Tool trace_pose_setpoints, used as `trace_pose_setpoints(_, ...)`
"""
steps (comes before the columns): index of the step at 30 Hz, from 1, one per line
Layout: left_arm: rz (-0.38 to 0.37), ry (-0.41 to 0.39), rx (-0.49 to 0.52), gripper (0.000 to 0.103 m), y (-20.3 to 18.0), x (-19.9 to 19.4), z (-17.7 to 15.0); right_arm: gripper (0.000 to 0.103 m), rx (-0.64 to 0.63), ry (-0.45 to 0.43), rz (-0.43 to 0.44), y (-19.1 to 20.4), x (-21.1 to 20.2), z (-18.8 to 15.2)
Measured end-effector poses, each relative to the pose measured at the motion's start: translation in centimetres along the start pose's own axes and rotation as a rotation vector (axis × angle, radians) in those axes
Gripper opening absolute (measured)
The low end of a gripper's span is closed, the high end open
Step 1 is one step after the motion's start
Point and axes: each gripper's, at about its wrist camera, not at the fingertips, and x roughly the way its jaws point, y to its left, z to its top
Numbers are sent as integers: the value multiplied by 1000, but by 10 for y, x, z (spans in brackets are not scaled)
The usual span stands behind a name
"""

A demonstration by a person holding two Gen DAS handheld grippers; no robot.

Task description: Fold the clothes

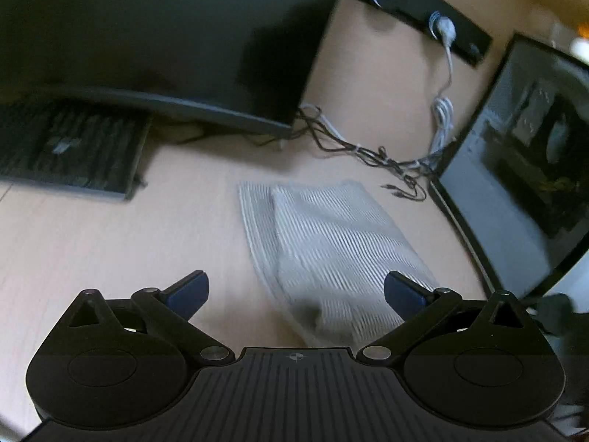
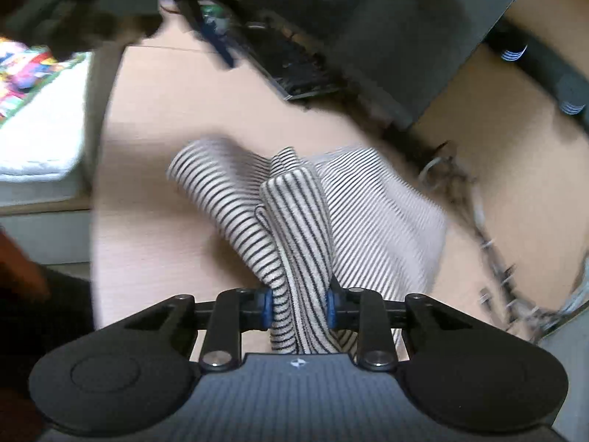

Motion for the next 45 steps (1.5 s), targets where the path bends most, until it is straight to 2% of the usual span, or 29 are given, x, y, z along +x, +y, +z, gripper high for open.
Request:
trace_pose_setpoints(4, -35, 52, 171, 103, -21, 51, 12, 24, -11, 35, 88, 5, -29, 18)
trace_pose_setpoints(8, -72, 74, 303, 103, -22, 83, 18, 24, -80, 67, 102, 0, -65, 55)
trace_pose_setpoints(10, -119, 120, 348, 98, -15, 92, 15, 24, -126, 86, 98, -6, -79, 80)
trace_pose_setpoints(12, -166, 164, 390, 82, -8, 101, 13, 24, -207, 104, 97, -13, -81, 103)
trace_pose_setpoints(13, -193, 180, 392, 81, -2, 103, 11, 24, -250, 114, 96, -17, -80, 115)
trace_pose_setpoints(15, -251, 201, 378, 78, 14, 101, 7, 24, -310, 141, 111, -27, -64, 135)
trace_pose_setpoints(17, -302, 216, 350, 74, 35, 95, 7, 24, -313, 178, 140, -42, -26, 144)
trace_pose_setpoints(19, -323, 218, 302, 74, 55, 92, 8, 24, -304, 222, 157, -58, 17, 147)
trace_pose_setpoints(22, -320, 193, 224, 78, 77, 82, 16, 26, -283, 308, 129, -70, 83, 134)
trace_pose_setpoints(24, -301, 160, 180, 91, 91, 68, 26, 29, -251, 317, 127, -73, 101, 122)
trace_pose_setpoints(27, -299, 105, 149, 95, 97, 43, 43, 33, -151, 285, 126, -82, 100, 118)
trace_pose_setpoints(29, -333, 97, 165, 97, 82, 38, 53, 38, -99, 256, 105, -83, 93, 113)
trace_pose_setpoints(32, -367, 130, 264, 97, 43, 48, 56, 42, -48, 213, 70, -85, 86, 108)
trace_pose_setpoints(34, -337, 164, 356, 97, 20, 66, 50, 45, -20, 179, 41, -88, 75, 111)
trace_pose_setpoints(38, -266, 191, 451, 89, 2, 89, 42, 63, 88, 69, -79, -92, 31, 106)
trace_pose_setpoints(42, -247, 175, 489, 87, -3, 100, 49, 60, 269, -56, -234, -97, -14, 88)
trace_pose_setpoints(44, -233, 188, 478, 85, 1, 105, 53, 40, 411, -81, -297, -102, -17, 71)
trace_pose_setpoints(45, -226, 195, 472, 84, 2, 107, 55, 38, 485, -69, -308, -107, -11, 60)
